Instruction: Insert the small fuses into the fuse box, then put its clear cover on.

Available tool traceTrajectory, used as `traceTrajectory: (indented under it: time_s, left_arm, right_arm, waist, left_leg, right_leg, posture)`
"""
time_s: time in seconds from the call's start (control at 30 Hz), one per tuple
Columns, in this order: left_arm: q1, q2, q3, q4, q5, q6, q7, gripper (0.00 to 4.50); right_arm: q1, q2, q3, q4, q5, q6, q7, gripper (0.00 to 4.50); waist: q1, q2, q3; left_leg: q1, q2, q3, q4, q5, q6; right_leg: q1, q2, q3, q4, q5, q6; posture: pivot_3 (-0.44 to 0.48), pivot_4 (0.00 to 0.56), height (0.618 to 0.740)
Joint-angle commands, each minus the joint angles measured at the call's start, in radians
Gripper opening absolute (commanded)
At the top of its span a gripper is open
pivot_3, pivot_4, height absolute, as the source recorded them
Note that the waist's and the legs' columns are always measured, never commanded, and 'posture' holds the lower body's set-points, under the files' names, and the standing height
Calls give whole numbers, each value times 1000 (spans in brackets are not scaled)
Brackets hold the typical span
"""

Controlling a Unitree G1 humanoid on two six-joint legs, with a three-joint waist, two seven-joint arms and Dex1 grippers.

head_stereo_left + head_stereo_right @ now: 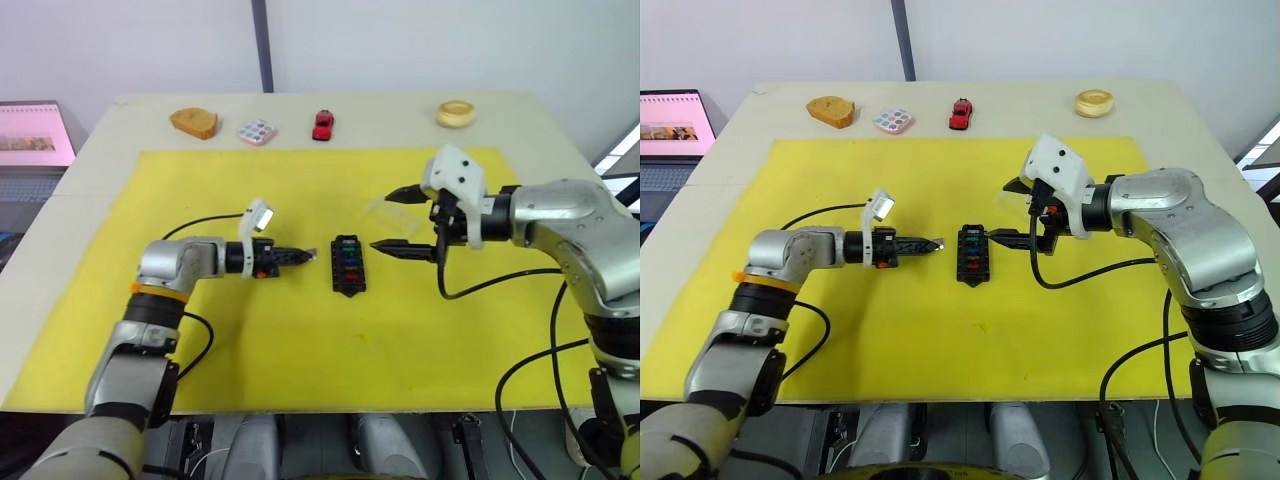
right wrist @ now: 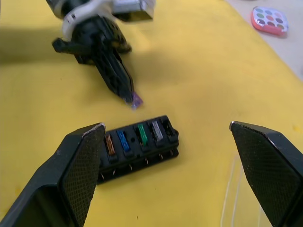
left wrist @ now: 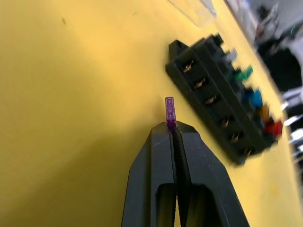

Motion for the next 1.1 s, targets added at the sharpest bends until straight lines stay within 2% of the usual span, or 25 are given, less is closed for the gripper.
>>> traceTrajectory:
  time_s: [0.03,0.13,0.27,0.37,0.4,0.43,0.47,1.1]
  left_arm:
    - [15,58,7,-127,6,-228,-167,59]
    - [11,90,3,-173,20,-370,-258,59]
    - [-7,111,-21,-207,43,-463,-323,59]
    - [-24,107,-35,-234,57,-512,-347,0]
    - [-33,97,-33,-240,54,-520,-345,0]
    - [-41,89,-32,-244,53,-527,-340,0]
    - [-47,84,-34,-249,55,-537,-339,0]
    - [-71,51,-50,-261,64,-568,-335,0]
  right_arm:
    - [-60,-16,-17,-6,48,71,22,4500]
    - [-127,-17,-8,1,111,178,50,4500]
    - [-185,-16,13,4,165,239,88,4500]
    - [-228,-1,28,12,196,278,99,3624]
    - [-240,4,39,12,203,286,104,2985]
    - [-250,9,51,13,206,291,104,2709]
    - [-262,17,66,19,205,301,100,2120]
    - [-308,119,140,62,189,286,62,2120]
  waist:
    - [-1,0,0]
    - [-1,0,0]
    - [2,0,0]
    - [1,0,0]
    - [1,0,0]
    - [0,0,0]
    - [0,0,0]
    - [-2,0,0]
  left_leg:
    - [0,0,0,0,0,0]
    - [-1,0,0,0,0,0]
    - [-1,0,0,0,0,0]
    - [-2,0,1,0,0,0]
    - [-2,0,1,0,0,0]
    - [-2,0,1,0,0,0]
    - [-2,0,1,0,0,0]
    - [-2,0,0,0,0,1]
  right_leg:
    - [0,0,0,0,0,0]
    - [-1,0,0,0,0,0]
    - [-1,0,0,-1,0,0]
    - [-1,0,0,-2,0,0]
    - [-1,0,0,-2,0,0]
    - [-1,0,0,-2,0,0]
    - [-1,0,0,-1,0,0]
    - [-2,0,0,-1,0,0]
  posture:
    - [0,150,740]
    - [0,150,740]
    - [0,150,740]
    - [0,150,740]
    - [0,150,740]
    - [0,150,740]
    - [0,150,740]
    - [0,150,740]
